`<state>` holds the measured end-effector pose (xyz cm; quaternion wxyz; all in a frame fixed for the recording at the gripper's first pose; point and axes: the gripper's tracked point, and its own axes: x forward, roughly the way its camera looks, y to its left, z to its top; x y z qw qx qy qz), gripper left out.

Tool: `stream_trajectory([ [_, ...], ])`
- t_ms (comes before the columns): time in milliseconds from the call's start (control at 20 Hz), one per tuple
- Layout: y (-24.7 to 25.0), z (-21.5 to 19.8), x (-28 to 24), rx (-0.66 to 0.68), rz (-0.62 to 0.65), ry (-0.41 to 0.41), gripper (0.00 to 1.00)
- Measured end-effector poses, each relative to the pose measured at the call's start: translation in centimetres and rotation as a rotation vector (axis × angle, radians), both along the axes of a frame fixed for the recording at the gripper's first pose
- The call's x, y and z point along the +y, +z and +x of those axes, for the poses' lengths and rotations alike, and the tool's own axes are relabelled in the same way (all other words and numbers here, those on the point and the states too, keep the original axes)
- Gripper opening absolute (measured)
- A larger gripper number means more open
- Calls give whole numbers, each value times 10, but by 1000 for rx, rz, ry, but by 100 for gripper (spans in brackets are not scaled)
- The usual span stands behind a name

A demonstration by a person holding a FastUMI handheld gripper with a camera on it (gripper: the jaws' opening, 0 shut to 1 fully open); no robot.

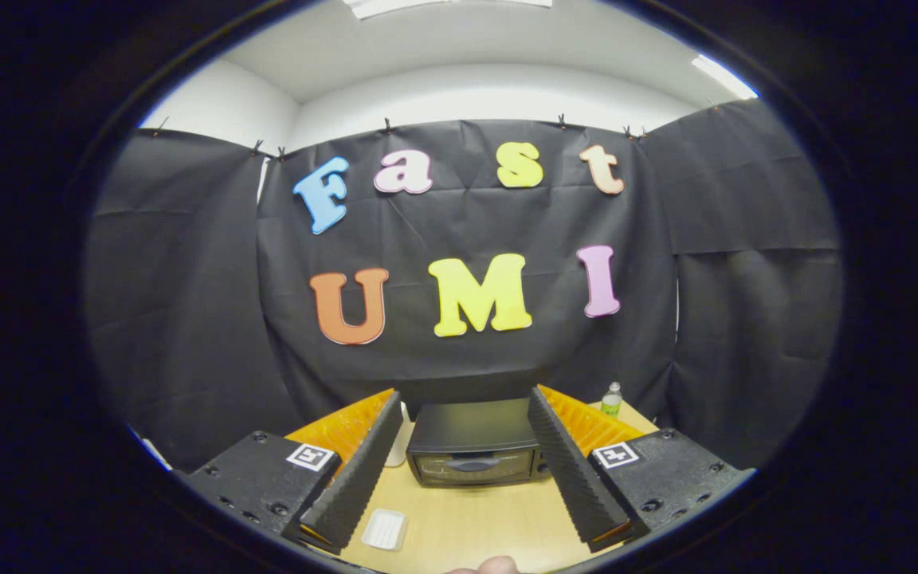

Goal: Open the toaster oven, put the food inside, and close the toaster oven door.

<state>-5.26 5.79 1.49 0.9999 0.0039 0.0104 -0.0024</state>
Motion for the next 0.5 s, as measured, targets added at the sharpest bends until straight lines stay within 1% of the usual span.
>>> stream_trajectory([
  [300,-8,9,3,13,24,1,100],
  [500,-8,11,4,12,15,3,100],
])
